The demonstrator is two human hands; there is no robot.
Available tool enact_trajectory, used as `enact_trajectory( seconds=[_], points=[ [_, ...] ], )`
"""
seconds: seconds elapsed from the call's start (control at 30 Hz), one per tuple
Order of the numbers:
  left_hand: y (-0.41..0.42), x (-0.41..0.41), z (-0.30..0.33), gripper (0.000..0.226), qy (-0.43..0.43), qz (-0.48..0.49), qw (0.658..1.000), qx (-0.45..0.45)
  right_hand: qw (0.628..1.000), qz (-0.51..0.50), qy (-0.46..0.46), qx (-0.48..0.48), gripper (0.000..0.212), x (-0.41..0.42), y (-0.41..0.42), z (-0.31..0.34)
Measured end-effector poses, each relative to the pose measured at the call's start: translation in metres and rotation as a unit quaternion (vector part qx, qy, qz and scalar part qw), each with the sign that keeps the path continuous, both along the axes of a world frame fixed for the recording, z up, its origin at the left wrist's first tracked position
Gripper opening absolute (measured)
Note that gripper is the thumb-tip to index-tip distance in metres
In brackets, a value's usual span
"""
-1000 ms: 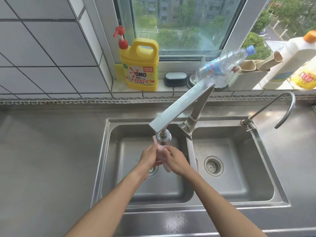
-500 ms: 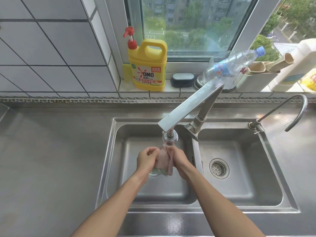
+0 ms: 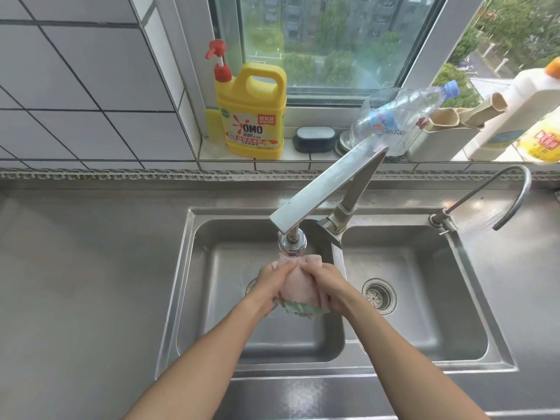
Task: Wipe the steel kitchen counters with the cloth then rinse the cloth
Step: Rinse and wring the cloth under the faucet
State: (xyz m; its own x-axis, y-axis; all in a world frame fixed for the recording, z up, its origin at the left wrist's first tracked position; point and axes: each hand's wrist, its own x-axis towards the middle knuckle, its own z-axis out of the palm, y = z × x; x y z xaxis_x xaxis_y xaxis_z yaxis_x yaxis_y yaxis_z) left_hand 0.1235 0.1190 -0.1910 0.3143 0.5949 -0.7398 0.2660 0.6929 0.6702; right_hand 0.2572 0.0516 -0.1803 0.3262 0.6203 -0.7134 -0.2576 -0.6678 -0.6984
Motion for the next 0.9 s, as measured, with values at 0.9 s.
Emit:
enact_trajectory(
  seconds=[0.9],
  points=[
    [0.005,0.037,0.021,0.026,-0.009,0.047,0.998,-0.034,0.974,-0.047,-0.223,0.013,0.026,-0.022,0.042,0.014]
  ],
)
